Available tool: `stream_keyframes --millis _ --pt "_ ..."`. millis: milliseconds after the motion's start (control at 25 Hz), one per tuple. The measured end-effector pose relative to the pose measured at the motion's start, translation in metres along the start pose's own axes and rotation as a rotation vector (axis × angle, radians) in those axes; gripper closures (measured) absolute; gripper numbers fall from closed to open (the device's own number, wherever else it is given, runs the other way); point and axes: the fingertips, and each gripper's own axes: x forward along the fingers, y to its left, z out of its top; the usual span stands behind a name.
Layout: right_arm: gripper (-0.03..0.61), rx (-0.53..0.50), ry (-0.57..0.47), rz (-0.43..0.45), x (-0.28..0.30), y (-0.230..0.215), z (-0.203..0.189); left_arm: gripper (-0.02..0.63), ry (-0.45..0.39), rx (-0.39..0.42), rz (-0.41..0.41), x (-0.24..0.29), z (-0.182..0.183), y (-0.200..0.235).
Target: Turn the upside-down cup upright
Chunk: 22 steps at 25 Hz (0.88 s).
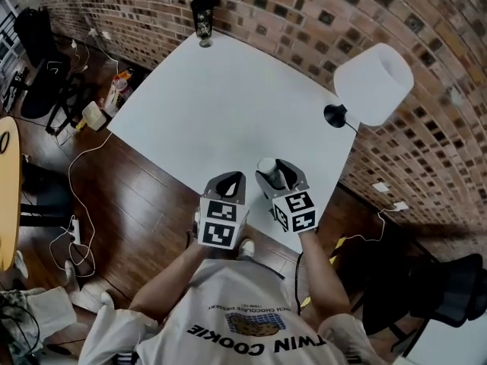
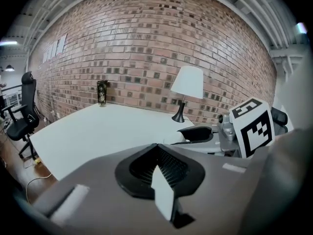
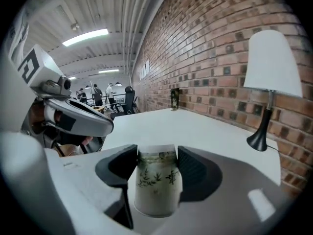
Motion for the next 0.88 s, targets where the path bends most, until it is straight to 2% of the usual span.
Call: stream_keyframes --millis 200,360,600,880 --pt "0.322 0.051 -0.109 -0.082 -0.005 -0.010 -0.008 0.607 0.006 0.014 -0.001 0.003 0.001 -0.009" --pt "0.322 0.121 -0.177 -0.097 -0.013 -0.016 -0.011 0.607 0.012 0.022 0.002 0.005 0.001 -0.015" --pt "0.322 0.085 -0.169 -0.096 -0.023 -0.013 -0.020 0.607 0.011 0.030 0.009 0.006 0.001 -0.027" --pt "0.322 0.096 -0.156 -0.063 -0.033 -0.014 -0.034 0.607 0.006 0.038 0.038 0.005 0.003 -0.044"
